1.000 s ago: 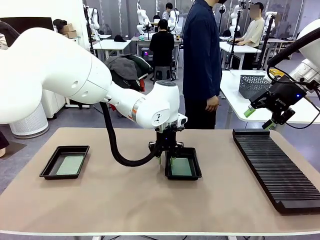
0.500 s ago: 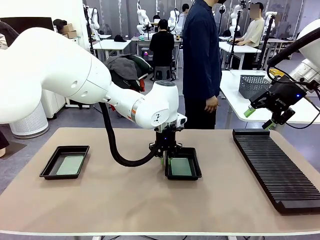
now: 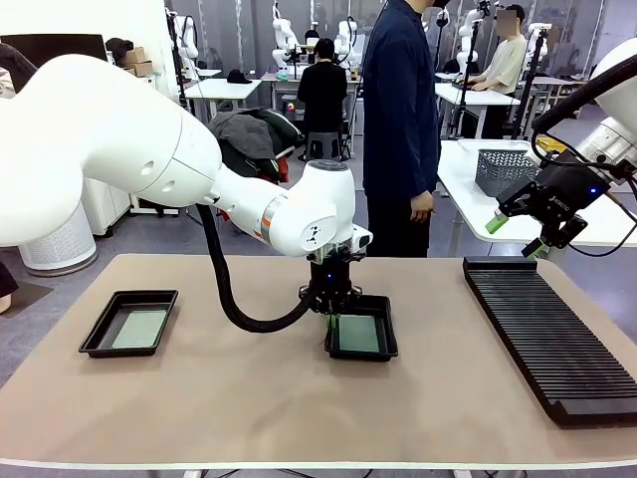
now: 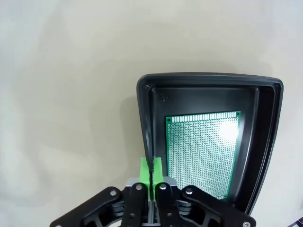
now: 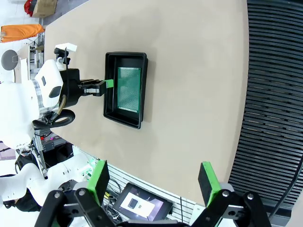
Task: Inspect and transfer BCBs to ESD trays.
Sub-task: Pick up the ESD tray and place it on the left side of the table.
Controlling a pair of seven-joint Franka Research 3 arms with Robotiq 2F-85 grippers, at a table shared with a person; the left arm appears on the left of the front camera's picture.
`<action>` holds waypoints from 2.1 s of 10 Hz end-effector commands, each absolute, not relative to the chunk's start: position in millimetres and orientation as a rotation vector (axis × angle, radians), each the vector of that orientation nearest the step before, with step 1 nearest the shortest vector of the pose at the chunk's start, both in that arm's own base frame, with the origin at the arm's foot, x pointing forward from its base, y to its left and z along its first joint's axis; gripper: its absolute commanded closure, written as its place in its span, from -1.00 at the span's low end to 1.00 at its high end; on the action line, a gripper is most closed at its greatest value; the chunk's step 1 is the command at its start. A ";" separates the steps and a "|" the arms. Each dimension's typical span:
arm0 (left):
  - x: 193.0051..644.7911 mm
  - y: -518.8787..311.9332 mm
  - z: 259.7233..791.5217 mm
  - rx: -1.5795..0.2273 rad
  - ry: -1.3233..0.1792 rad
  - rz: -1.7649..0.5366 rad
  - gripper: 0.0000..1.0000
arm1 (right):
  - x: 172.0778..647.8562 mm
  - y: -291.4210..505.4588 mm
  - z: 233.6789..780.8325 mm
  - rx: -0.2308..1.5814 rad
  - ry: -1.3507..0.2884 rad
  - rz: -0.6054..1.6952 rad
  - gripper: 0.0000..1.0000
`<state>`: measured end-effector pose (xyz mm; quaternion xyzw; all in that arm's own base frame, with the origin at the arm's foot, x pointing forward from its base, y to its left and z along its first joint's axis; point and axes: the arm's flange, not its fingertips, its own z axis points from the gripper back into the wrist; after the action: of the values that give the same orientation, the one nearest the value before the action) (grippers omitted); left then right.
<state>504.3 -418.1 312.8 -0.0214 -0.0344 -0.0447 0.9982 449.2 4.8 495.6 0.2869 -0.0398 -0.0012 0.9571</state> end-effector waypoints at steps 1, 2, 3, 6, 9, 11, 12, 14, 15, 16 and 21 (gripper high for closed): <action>497.1 -408.5 313.3 -0.067 -0.067 -0.091 1.00 | 447.4 5.4 496.3 0.575 -0.071 -0.025 -1.00; 496.5 -408.2 313.6 -0.053 -0.067 -0.070 1.00 | 447.4 5.4 496.3 0.575 -0.071 -0.025 -1.00; 504.2 -418.2 313.0 -0.046 -0.066 -0.088 1.00 | 447.4 5.4 496.3 0.575 -0.071 -0.025 -1.00; 504.2 -418.2 313.0 -0.046 -0.066 -0.088 1.00 | 447.4 5.4 496.3 0.575 -0.071 -0.025 -1.00; 504.9 -395.9 318.1 -0.143 -0.055 -0.101 0.94 | 447.4 5.4 496.3 0.575 -0.071 -0.025 -1.00; 507.4 -369.6 318.4 -0.214 -0.063 -0.094 0.94 | 447.4 5.4 496.3 0.575 -0.071 -0.025 -1.00; 507.3 -359.5 318.3 -0.250 -0.072 -0.092 0.94 | 447.4 5.4 496.3 0.575 -0.071 -0.025 -1.00; 511.2 -337.2 319.3 -0.318 -0.075 -0.097 0.94 | 447.4 5.4 496.3 0.575 -0.071 -0.025 -1.00; 513.6 -324.0 318.9 -0.357 -0.083 -0.104 0.94 | 447.4 5.4 496.3 0.575 -0.071 -0.025 -1.00; 515.3 -309.0 317.5 -0.395 -0.090 -0.108 0.94 | 447.4 5.4 496.3 0.575 -0.071 -0.025 -1.00; 515.6 -232.8 314.6 -0.503 -0.112 -0.069 0.94 | 447.4 5.4 496.3 0.575 -0.071 -0.025 -1.00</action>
<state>532.7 -250.3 307.6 -0.2424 -0.0484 -0.0336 0.9684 449.2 4.5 495.5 0.2869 -0.0398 -0.0015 0.9571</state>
